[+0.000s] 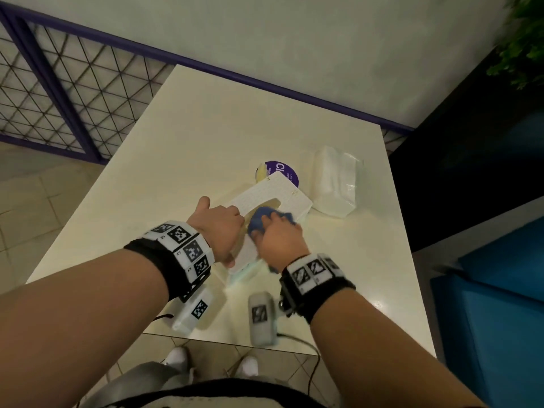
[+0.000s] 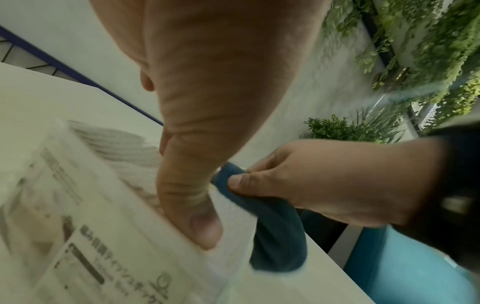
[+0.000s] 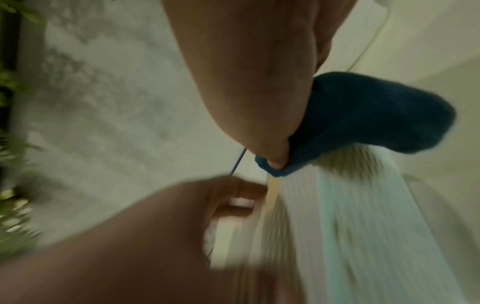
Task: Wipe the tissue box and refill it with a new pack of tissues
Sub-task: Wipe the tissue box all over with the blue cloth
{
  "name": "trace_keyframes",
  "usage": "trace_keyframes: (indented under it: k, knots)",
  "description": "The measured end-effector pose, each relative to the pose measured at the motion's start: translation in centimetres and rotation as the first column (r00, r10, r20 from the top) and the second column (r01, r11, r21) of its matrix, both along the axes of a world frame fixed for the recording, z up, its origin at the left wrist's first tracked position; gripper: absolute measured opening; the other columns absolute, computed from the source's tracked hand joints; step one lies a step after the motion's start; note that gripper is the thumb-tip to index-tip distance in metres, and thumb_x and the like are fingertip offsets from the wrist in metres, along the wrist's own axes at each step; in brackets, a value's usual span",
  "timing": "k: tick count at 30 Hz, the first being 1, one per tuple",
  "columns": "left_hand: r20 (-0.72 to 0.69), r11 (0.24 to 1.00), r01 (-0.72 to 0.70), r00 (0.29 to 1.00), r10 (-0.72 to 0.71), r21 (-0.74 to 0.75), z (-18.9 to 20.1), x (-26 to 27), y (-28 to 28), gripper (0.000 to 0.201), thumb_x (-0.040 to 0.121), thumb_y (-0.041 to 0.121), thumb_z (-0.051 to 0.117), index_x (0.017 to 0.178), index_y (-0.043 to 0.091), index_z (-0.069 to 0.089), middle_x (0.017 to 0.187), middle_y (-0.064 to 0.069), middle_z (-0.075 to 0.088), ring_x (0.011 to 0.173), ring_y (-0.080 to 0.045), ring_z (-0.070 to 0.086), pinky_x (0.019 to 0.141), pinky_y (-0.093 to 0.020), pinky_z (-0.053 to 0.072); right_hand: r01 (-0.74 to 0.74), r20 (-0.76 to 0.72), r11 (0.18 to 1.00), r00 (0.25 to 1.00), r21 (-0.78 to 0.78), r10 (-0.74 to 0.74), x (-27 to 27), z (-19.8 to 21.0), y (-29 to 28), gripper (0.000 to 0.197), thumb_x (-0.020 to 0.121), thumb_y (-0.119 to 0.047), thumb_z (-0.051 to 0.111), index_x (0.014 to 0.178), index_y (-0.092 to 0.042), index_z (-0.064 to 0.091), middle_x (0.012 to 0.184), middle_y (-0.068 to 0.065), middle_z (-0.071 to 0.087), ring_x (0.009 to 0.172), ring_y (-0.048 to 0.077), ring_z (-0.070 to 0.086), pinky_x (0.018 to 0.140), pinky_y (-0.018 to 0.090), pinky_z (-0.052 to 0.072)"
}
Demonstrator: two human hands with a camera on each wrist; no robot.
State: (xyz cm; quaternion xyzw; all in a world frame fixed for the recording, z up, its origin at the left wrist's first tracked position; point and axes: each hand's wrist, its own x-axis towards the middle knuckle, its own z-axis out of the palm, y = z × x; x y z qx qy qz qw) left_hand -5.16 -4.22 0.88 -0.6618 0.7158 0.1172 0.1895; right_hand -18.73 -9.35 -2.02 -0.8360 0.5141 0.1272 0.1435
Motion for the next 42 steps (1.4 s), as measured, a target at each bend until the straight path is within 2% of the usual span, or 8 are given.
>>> trace_keyframes:
  k: [5,12,20,25,32,35,39,42]
  knots:
    - [-0.048,0.999,-0.049,0.998,0.049,-0.007,-0.1,0.1,0.0,0.080,0.069,0.062,0.070,0.131,0.018,0.045,0.123,0.008,0.051,0.101,-0.016,0.059,0.103,-0.044,0.018,0.160,-0.047,0.980,0.987,0.117,-0.155,-0.5,0.7,-6.7,0.062,0.101,-0.038,0.031,0.153,-0.022,0.003,0.163,-0.003,0.003,0.150,0.022,0.004,0.118,0.054,0.017]
    - [-0.031,1.000,-0.023,0.999,0.022,-0.005,-0.4,-0.1,-0.1,0.079,0.073,0.060,0.067,0.134,0.019,0.041,0.131,0.006,0.047,0.108,-0.016,0.057,0.107,-0.046,0.017,-0.088,-0.029,0.989,0.995,0.117,0.093,-0.3,1.1,-2.7,0.055,0.101,-0.027,0.038,0.151,-0.013,0.021,0.157,0.011,0.027,0.141,0.030,0.031,0.111,0.037,0.029]
    - [-0.067,0.999,-0.042,0.997,0.041,-0.016,-0.4,0.0,-0.4,0.081,0.073,0.058,0.069,0.137,0.017,0.040,0.134,0.006,0.047,0.110,-0.014,0.057,0.111,-0.049,0.012,0.197,-0.090,0.976,0.978,0.089,-0.189,0.8,2.0,-7.8,0.051,0.096,-0.019,0.044,0.145,-0.017,0.030,0.152,0.009,0.031,0.139,0.028,0.033,0.114,0.048,0.030]
    - [-0.034,0.999,-0.035,0.999,0.035,-0.007,-0.4,-0.1,-0.6,0.084,0.074,0.061,0.067,0.139,0.018,0.037,0.135,0.005,0.045,0.112,-0.014,0.055,0.112,-0.048,0.013,0.110,-0.111,0.992,0.989,0.060,-0.103,0.8,0.7,-5.7,0.050,0.098,-0.021,0.040,0.146,-0.012,0.029,0.148,0.011,0.040,0.134,0.030,0.041,0.111,0.042,0.033]
    - [-0.050,1.000,-0.030,0.998,0.031,0.005,-0.6,0.0,-0.6,0.081,0.078,0.060,0.064,0.141,0.017,0.036,0.137,0.005,0.042,0.111,-0.014,0.056,0.112,-0.048,0.012,0.291,-0.074,0.957,0.954,-0.011,-0.291,0.8,1.9,-8.5,0.048,0.097,-0.021,0.040,0.143,-0.009,0.035,0.145,0.012,0.043,0.133,0.030,0.042,0.109,0.044,0.037]
    - [-0.080,0.999,-0.037,0.996,0.035,-0.023,-0.9,0.3,-0.5,0.082,0.076,0.059,0.066,0.140,0.018,0.037,0.138,0.005,0.043,0.117,-0.015,0.053,0.113,-0.049,0.008,0.176,-0.151,0.983,0.974,0.041,-0.168,2.4,1.0,-5.4,0.040,0.092,-0.009,0.046,0.130,0.001,0.046,0.135,0.016,0.052,0.125,0.032,0.051,0.100,0.039,0.044]
    - [-0.082,0.999,-0.039,0.996,0.037,-0.019,-0.9,0.3,-0.4,0.086,0.075,0.059,0.067,0.143,0.018,0.034,0.141,0.006,0.040,0.122,-0.014,0.050,0.114,-0.049,0.008,0.136,-0.070,0.990,0.989,0.042,-0.133,2.2,3.5,-5.5,0.012,0.090,-0.007,0.047,0.096,-0.011,0.056,0.101,0.009,0.063,0.101,0.032,0.060,0.073,0.033,0.047]
    - [-0.108,0.999,-0.045,0.993,0.042,-0.022,-0.7,0.4,-0.3,0.087,0.076,0.057,0.067,0.145,0.018,0.032,0.144,0.005,0.038,0.125,-0.014,0.048,0.115,-0.050,0.005,0.173,-0.027,0.985,0.984,-0.015,-0.173,1.2,4.7,-8.4,0.034,0.098,-0.013,0.042,0.131,-0.008,0.051,0.135,0.012,0.054,0.124,0.030,0.052,0.096,0.035,0.045]
